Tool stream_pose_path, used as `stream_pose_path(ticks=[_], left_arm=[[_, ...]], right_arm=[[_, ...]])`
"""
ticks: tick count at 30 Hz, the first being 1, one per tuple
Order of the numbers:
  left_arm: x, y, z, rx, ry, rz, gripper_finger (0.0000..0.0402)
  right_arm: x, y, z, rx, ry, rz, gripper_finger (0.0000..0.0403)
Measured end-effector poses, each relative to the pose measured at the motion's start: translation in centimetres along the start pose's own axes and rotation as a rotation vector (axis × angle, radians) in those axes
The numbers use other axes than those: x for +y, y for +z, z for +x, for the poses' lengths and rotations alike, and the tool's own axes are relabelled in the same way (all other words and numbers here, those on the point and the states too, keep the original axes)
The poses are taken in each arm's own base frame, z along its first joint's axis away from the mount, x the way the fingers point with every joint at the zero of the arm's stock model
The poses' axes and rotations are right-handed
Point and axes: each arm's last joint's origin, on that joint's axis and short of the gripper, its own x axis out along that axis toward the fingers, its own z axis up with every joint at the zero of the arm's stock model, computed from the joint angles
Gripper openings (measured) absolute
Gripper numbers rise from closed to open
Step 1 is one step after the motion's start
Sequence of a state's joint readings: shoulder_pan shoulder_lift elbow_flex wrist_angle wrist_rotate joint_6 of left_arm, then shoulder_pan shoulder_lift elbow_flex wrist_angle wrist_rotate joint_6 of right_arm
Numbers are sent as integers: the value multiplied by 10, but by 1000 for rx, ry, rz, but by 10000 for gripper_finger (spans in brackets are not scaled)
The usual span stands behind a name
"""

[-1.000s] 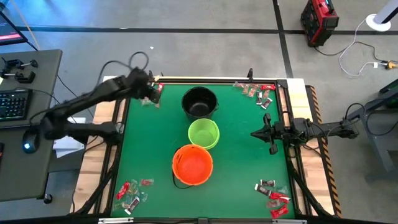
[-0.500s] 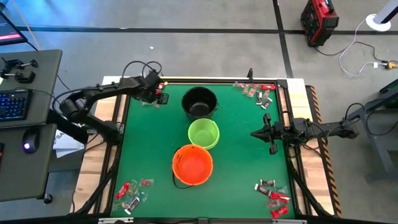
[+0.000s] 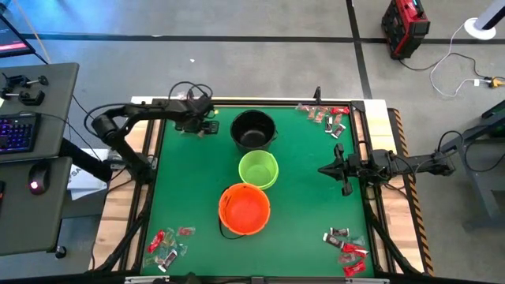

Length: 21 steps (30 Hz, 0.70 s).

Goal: Sort candy by brand, put in halloween buckets
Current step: Put the red gummy into the black bucket

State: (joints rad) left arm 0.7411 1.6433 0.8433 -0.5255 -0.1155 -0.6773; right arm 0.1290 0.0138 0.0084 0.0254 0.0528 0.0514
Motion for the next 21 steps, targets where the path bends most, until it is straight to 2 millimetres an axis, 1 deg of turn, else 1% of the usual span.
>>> stream_pose_path(ticks=[2,4,6,8,9,10,11,14,16,20,21], left_arm=[[-1,-1,1,6,7,16,199],[-1,-3,0,14,24,33,163],[0,-6,0,32,38,50,108],[1,-8,-3,60,26,76,43],[1,-9,-6,76,9,84,24],[2,-11,-10,97,-9,91,16],[4,-12,-16,99,-21,102,17],[5,-7,-48,61,-47,145,22],[7,-5,-73,20,-64,157,13],[-6,2,-132,-174,-278,213,6],[-11,2,-144,-209,-330,241,6]], right_arm=[[0,0,0,0,0,0,0],[0,0,0,0,0,0,0],[0,0,0,0,0,0,0],[0,0,0,0,0,0,0],[0,0,0,0,0,0,0],[0,0,0,0,0,0,0],[0,0,0,0,0,0,0],[0,0,0,0,0,0,0],[0,0,0,0,0,0,0],[0,0,0,0,0,0,0],[0,0,0,0,0,0,0]])
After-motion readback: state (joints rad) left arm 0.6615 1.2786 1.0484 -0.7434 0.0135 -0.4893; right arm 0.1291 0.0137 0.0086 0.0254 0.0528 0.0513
